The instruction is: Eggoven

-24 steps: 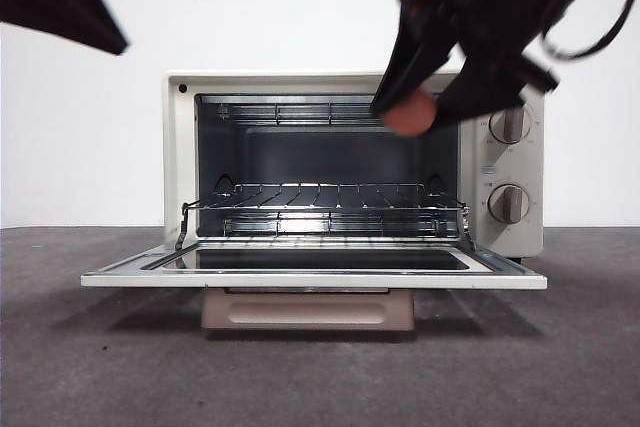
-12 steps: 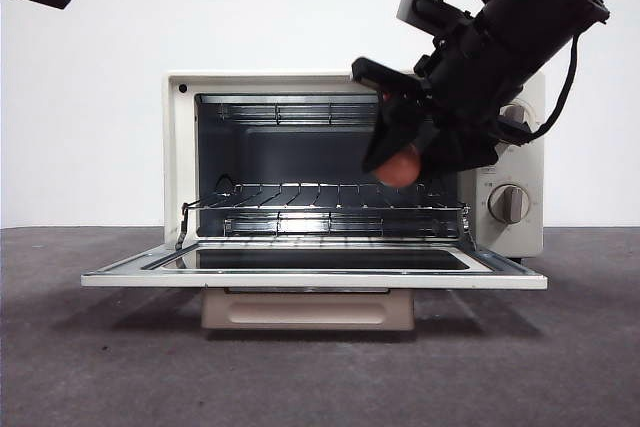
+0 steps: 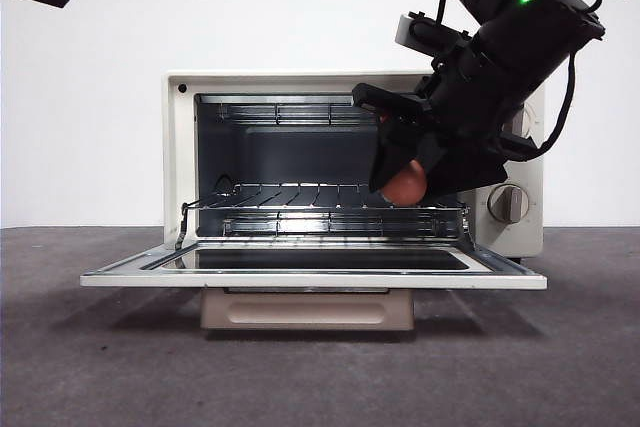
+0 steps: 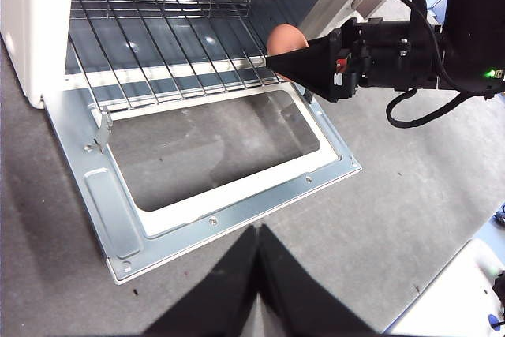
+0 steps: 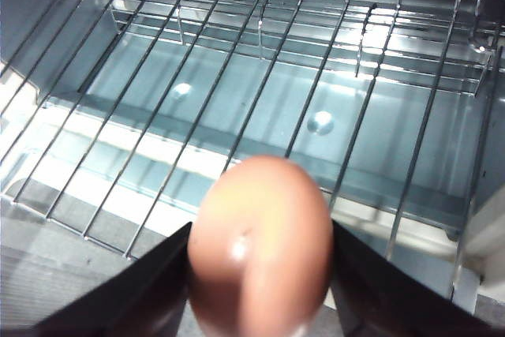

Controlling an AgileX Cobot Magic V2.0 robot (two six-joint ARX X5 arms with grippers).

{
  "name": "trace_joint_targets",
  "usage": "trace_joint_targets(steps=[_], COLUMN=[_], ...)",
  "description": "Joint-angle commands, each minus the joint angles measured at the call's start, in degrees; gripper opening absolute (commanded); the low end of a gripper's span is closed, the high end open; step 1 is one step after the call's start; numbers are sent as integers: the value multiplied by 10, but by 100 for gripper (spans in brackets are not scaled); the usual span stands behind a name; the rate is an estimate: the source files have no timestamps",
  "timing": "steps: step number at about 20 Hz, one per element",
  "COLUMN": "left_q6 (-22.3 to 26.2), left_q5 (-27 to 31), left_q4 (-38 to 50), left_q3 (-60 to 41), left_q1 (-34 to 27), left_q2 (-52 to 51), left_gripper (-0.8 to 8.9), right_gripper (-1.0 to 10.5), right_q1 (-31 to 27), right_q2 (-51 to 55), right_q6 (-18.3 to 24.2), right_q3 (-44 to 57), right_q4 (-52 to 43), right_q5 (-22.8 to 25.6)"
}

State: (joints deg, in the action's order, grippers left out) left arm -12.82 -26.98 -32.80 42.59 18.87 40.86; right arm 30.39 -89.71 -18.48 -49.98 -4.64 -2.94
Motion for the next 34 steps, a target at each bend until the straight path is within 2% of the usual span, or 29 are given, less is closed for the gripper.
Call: trace_joint_targets(steps=[1,10,14,16,23,34], left_q6=[0,5,17,16,17,12], left_q5=[-2,0,15,41,38,34], left_q4=[6,7,16,45,154,284], left_q3=[3,3,1,-8,-61,-61], left_q1=[1,1,0,-12,-78,-81], left_q2=[3,9,43,68,209,389], left_gripper=[6,6,6,6,6,6], right_gripper=[298,333,333,333,333,333], right_q1=[6,6,8,14,32,32], right_q2=[-7,34,91,139,340,462], right_q6=[-7,-12,-12,-12,-3,3], right_q3=[-8,-9,-9,-9,-9,-9], right_q4=[-5,5,61,78,199,287], right_q5=[0,0,0,0,-1,0])
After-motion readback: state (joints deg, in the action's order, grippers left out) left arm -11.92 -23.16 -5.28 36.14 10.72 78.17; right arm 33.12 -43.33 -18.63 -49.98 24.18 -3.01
